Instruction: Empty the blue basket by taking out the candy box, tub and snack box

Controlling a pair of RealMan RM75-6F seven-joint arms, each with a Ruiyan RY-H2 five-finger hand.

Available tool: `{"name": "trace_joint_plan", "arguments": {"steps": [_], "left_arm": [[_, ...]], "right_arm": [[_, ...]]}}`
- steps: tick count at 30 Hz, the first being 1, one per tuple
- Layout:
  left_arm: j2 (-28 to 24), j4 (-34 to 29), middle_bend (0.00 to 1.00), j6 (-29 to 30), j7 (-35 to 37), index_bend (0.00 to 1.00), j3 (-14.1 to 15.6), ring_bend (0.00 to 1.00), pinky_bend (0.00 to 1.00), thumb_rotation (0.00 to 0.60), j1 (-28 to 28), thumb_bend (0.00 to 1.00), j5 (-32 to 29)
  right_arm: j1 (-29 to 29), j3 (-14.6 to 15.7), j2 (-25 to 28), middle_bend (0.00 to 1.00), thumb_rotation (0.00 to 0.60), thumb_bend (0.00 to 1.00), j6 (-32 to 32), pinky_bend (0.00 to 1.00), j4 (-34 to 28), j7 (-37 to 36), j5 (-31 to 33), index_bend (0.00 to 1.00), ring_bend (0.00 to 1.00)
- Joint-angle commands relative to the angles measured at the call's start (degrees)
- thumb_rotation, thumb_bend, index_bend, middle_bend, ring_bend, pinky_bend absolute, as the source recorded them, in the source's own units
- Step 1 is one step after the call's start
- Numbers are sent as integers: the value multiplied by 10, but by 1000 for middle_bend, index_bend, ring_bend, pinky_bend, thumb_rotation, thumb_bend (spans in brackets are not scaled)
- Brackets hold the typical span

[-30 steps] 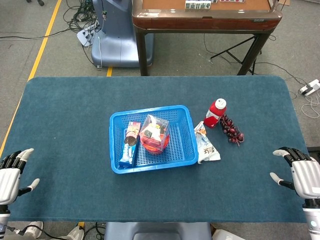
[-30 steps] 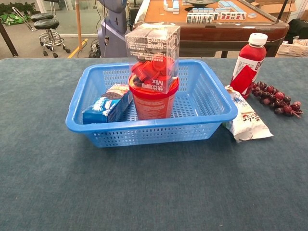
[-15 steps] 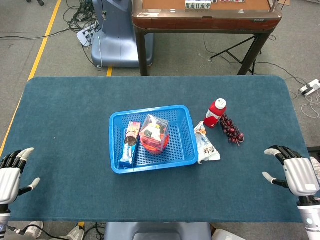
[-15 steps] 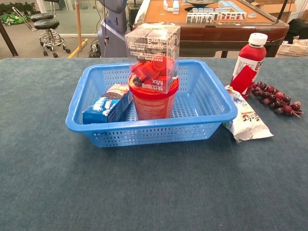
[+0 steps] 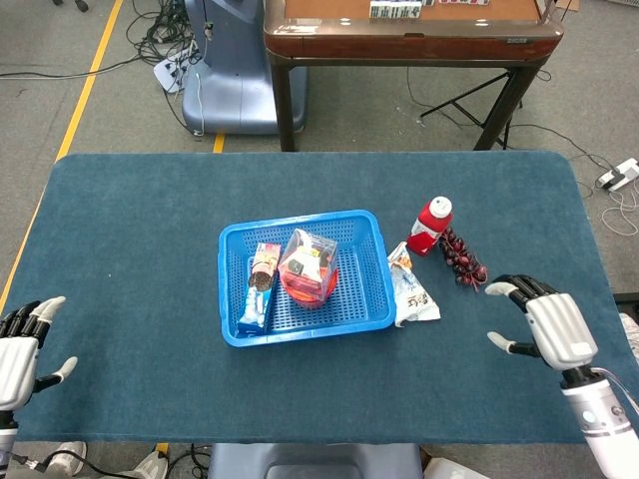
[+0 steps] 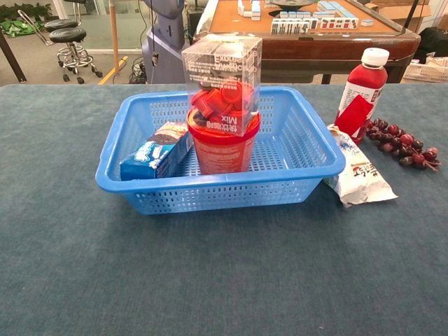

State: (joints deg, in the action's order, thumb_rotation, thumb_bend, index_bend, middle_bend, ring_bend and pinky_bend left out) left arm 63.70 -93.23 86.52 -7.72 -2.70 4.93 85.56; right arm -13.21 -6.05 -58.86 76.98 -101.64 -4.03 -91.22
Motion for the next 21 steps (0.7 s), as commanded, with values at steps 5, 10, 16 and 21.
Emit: {"name": "trace_joint_plan", "arguments": {"steps": [5, 10, 16, 21], "left_arm": [[-2, 0, 175, 10, 5, 137, 3, 126, 134, 600, -7, 223, 4], [-4, 5, 175, 14, 12, 137, 5, 126, 134, 600, -13, 223, 4], [-5, 8, 175, 18, 17, 138, 8, 126, 134, 600, -17, 223, 5], [-7, 10, 175, 21, 20, 138, 8, 126, 134, 600, -22, 223, 2]], "right_arm": [[-99, -54, -4, 172, 600, 60, -106, 363, -60, -3, 35, 204, 139], [-165, -89, -39, 65, 600, 2, -169, 296, -61, 5, 86, 86, 57], [-254, -124, -100, 18, 600, 0, -247, 260, -31, 34, 155, 27, 24], [-315, -142, -151, 10, 600, 0, -286, 250, -1, 65, 211, 22, 22]]}}
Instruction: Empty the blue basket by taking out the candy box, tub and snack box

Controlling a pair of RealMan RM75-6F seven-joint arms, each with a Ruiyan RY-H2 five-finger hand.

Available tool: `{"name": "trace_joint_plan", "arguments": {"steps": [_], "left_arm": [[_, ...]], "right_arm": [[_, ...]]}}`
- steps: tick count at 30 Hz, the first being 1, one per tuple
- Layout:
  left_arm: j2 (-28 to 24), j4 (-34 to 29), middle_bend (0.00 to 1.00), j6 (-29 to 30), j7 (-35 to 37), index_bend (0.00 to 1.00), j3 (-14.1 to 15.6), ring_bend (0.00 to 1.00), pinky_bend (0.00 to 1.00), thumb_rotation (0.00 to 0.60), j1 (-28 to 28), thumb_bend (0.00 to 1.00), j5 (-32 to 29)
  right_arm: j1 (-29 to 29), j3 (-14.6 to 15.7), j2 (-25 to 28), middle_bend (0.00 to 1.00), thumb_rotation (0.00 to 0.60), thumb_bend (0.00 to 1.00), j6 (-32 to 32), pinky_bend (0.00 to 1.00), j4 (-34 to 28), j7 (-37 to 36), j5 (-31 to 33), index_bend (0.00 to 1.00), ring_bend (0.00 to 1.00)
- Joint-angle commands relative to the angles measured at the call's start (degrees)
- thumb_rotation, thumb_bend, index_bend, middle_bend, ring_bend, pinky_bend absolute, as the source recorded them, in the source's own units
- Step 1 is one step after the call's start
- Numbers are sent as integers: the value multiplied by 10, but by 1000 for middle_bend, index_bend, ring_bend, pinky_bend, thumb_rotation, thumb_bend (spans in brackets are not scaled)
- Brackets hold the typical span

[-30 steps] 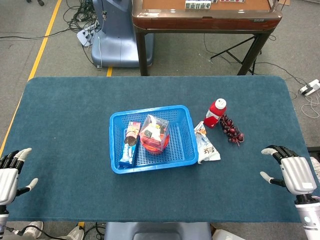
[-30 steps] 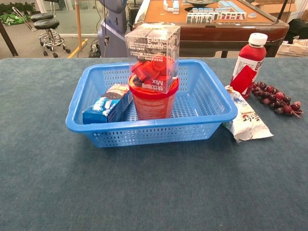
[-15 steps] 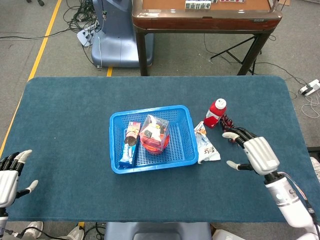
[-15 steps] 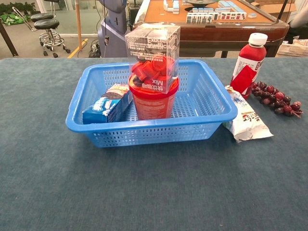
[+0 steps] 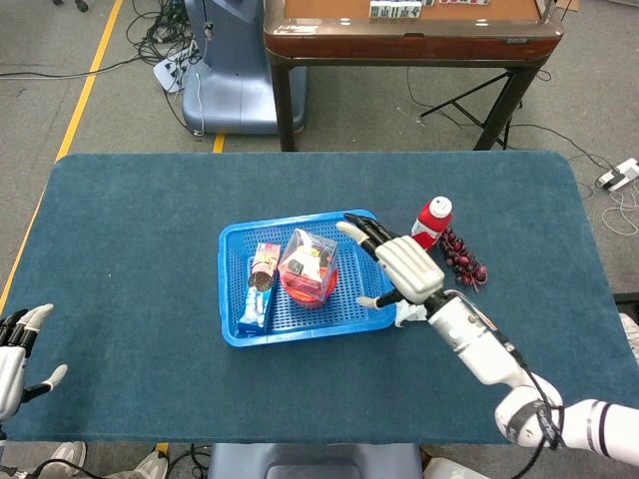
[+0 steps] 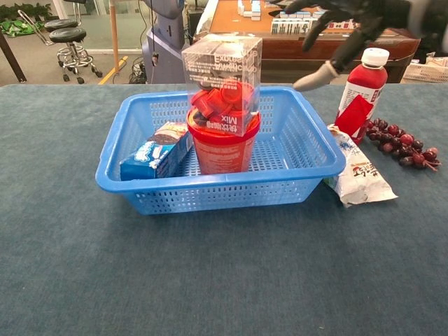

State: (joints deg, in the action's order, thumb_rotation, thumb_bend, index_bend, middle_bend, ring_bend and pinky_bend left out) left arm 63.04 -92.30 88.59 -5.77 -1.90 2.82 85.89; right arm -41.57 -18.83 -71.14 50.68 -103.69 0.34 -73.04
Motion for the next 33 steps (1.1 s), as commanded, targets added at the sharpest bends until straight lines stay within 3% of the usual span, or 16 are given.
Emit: {"name": "trace_joint_plan", "arguments": {"steps": [1, 8, 11, 16, 18, 20, 25, 33], "left_arm": [[-1, 1, 175, 1, 1, 138, 0, 126, 134, 600, -2, 223, -2], [-3, 5, 175, 4, 4, 137, 1, 126, 134, 600, -6, 223, -1], [-2, 8, 175, 2, 5, 138, 1, 126, 134, 600, -6, 223, -2], [-1, 11, 175, -1, 6, 144, 1, 126, 134, 600, -6, 223, -3], [0, 13, 175, -2, 6, 146, 1, 126, 134, 600, -5, 223, -2], [0, 14, 175, -2, 7, 147, 0, 126, 134, 600, -5, 223, -3], [1, 13, 175, -7, 4, 148, -4, 125, 134, 600, 0, 223, -4], [4, 5, 175, -10, -6, 149, -7, 125, 134, 600, 9, 223, 6]], "right_arm": [[-40, -16, -36, 10, 600, 0, -26, 246, 24, 28, 37, 22, 22], [-94, -19, -89, 56, 600, 0, -27, 242, 56, 95, 101, 31, 22], [-105, -11, -107, 142, 600, 79, -11, 256, 63, 128, 113, 167, 77], [-111, -5, -133, 293, 600, 365, 17, 434, 83, 145, 118, 433, 243], [-110, -5, -138, 345, 600, 436, 23, 528, 90, 137, 114, 511, 312], [-105, -5, -135, 377, 600, 442, 30, 588, 91, 122, 108, 541, 351], [-73, -4, -90, 410, 600, 442, 58, 643, 55, 84, 76, 555, 375], [12, 12, 49, 411, 600, 442, 112, 643, -29, 27, 23, 555, 375]]}}
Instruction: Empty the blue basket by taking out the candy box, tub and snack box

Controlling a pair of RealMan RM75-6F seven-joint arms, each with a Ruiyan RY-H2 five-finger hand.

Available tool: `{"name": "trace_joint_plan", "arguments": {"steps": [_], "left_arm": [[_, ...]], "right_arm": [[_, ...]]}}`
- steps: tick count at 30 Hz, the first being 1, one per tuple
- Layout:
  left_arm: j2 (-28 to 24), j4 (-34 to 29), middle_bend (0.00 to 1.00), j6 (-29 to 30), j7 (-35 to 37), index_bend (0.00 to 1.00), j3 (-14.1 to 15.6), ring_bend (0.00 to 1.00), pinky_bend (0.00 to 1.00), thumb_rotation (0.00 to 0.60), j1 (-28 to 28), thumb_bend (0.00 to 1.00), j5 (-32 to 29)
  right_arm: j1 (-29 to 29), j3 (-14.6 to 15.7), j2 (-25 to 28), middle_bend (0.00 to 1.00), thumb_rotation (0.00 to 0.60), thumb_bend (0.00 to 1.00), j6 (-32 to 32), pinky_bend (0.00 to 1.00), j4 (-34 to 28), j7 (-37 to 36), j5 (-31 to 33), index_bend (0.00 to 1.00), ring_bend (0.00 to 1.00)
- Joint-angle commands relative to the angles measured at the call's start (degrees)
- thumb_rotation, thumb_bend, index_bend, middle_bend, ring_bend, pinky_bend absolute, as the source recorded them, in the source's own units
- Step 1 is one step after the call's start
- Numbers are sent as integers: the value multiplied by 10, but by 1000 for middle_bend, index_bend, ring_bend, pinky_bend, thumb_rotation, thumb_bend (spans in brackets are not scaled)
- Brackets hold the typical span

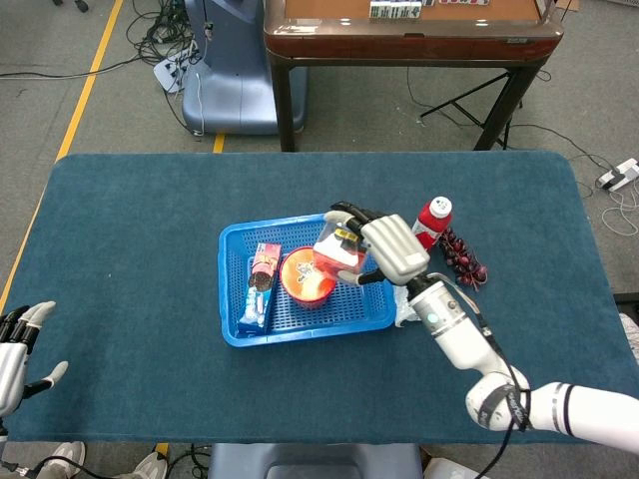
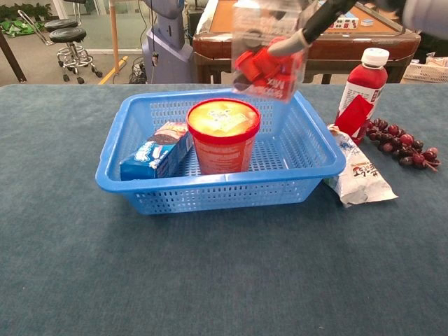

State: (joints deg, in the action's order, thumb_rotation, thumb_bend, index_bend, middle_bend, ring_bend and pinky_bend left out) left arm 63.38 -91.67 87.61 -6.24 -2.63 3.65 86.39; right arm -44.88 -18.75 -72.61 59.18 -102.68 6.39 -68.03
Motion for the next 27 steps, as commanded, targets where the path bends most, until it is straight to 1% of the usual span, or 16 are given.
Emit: {"name": "trace_joint_plan", "arguments": {"steps": [1, 6, 9, 11, 16, 21, 25, 27], "left_arm": [[1, -2, 175, -1, -3, 149, 0, 125, 134, 600, 1, 223, 1], [2, -5, 175, -4, -8, 149, 0, 125, 134, 600, 3, 223, -1], [3, -7, 175, -6, -10, 149, 1, 125, 134, 600, 4, 223, 0], [4, -8, 175, -7, -12, 149, 2, 125, 134, 600, 4, 223, 0], [4, -12, 175, -8, -15, 149, 2, 125, 133, 600, 6, 223, 3], [3, -15, 175, -6, -14, 149, 4, 125, 129, 600, 4, 223, 3], [3, -15, 175, -6, -14, 148, 5, 125, 121, 600, 3, 223, 2], [3, -16, 175, -6, -15, 149, 6, 125, 121, 600, 3, 223, 3]], "right_arm": [[55, 15, 79, 411, 600, 442, 31, 643, -43, -41, -32, 555, 375], [109, 50, 142, 411, 600, 442, 45, 643, -41, -80, -58, 555, 375], [132, 71, 161, 411, 600, 442, 46, 643, -24, -101, -70, 555, 375], [144, 81, 164, 411, 600, 442, 44, 643, -8, -118, -72, 555, 375], [155, 98, 149, 411, 600, 440, 29, 643, 46, -148, -74, 555, 375], [164, 117, 114, 410, 600, 422, 13, 642, 118, -184, -83, 555, 375], [167, 131, 81, 383, 600, 407, -4, 609, 177, -226, -97, 555, 374], [166, 135, 65, 362, 600, 393, -9, 580, 203, -251, -108, 536, 359]]}}
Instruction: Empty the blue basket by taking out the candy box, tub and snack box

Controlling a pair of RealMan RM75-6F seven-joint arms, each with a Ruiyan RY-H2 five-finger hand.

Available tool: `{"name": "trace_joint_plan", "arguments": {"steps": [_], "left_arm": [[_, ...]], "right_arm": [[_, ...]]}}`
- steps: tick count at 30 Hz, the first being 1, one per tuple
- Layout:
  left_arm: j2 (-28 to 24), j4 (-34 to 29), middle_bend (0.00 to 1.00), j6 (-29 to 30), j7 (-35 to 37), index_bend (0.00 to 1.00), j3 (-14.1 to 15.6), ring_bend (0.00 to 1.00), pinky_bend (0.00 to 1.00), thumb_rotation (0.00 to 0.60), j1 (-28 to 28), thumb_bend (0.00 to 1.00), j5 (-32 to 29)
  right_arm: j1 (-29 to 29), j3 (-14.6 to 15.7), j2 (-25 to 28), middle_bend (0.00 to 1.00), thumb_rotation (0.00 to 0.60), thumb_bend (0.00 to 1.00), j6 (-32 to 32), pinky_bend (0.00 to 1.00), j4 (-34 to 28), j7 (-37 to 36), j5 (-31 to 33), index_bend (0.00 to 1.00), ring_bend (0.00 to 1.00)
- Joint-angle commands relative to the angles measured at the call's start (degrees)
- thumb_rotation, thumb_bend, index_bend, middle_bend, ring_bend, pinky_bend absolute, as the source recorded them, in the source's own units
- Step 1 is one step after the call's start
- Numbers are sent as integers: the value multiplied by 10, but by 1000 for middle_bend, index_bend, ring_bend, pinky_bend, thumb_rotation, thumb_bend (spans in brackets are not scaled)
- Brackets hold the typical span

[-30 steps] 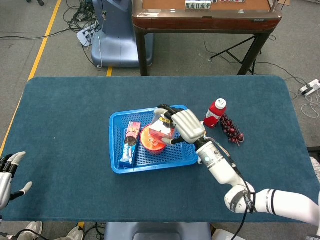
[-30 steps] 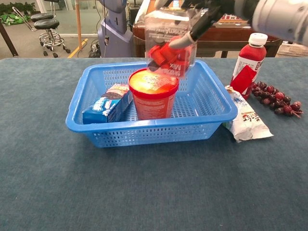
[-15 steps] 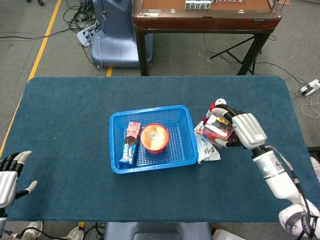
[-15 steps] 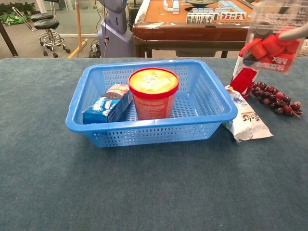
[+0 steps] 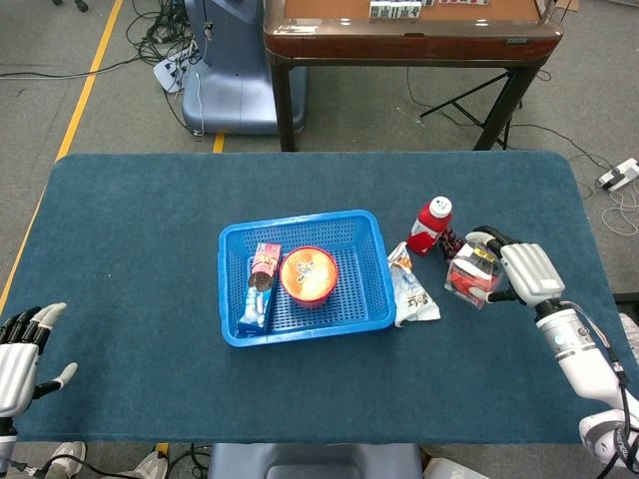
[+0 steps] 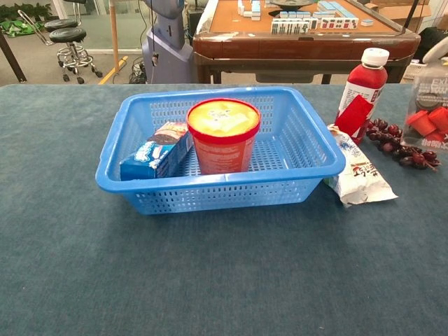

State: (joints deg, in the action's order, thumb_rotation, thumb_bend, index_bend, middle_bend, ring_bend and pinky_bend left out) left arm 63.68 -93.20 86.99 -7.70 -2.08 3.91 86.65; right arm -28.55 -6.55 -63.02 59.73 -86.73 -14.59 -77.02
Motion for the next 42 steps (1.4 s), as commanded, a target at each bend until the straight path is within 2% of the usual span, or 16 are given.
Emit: {"name": "trace_joint_plan", "arguments": {"steps": [1, 5, 7, 10, 16, 19, 23, 26, 32, 37, 42], "left_arm": [[0, -1, 175, 1, 0, 149, 0, 124, 121, 600, 0, 223, 1], [-1, -2, 175, 5, 1, 149, 0, 124, 119, 600, -2, 223, 2], [-1, -2, 175, 5, 1, 149, 0, 124, 113, 600, -2, 223, 2], [-2, -2, 176, 6, 2, 149, 0, 123, 105, 600, -3, 223, 1], [-2, 0, 175, 5, 3, 149, -1, 121, 103, 600, -2, 223, 2], [-2, -1, 175, 6, 3, 149, -1, 121, 103, 600, 0, 223, 6], [-1, -1, 176, 6, 0, 149, 0, 120, 103, 600, 0, 223, 7], [-1, -3, 175, 6, -1, 149, 0, 120, 103, 600, 0, 223, 8], [-2, -4, 175, 9, -3, 149, -1, 120, 103, 600, -1, 223, 7], [-2, -5, 175, 9, -4, 149, 1, 120, 103, 600, -1, 223, 10], [-3, -5, 175, 15, 0, 149, 2, 120, 103, 600, -4, 223, 13]], "right_arm": [[2, 14, -37, 349, 600, 387, -16, 566, 54, -51, -24, 516, 347], [-3, 22, -54, 298, 600, 363, -19, 486, 88, -87, -51, 400, 278], [-5, 25, -55, 242, 600, 342, -21, 423, 95, -98, -60, 311, 219], [-4, 31, -50, 165, 600, 305, -21, 338, 99, -104, -70, 184, 147], [6, 36, -27, 43, 600, 243, -7, 238, 86, -106, -77, 10, 53], [11, 36, -12, 3, 600, 207, 2, 201, 74, -108, -80, 0, 21], [17, 39, 9, 0, 600, 193, 12, 173, 56, -104, -89, 0, 3], [24, 36, 22, 0, 600, 172, 44, 172, 31, -110, -106, 0, 1], [14, 27, 49, 48, 600, 147, 79, 172, -44, -85, -152, 0, 2], [-27, 10, 51, 59, 600, 116, 30, 173, -110, -55, -149, 0, 9], [-96, -19, 13, 54, 600, 71, -70, 173, -132, -3, -96, 0, 9]]}}
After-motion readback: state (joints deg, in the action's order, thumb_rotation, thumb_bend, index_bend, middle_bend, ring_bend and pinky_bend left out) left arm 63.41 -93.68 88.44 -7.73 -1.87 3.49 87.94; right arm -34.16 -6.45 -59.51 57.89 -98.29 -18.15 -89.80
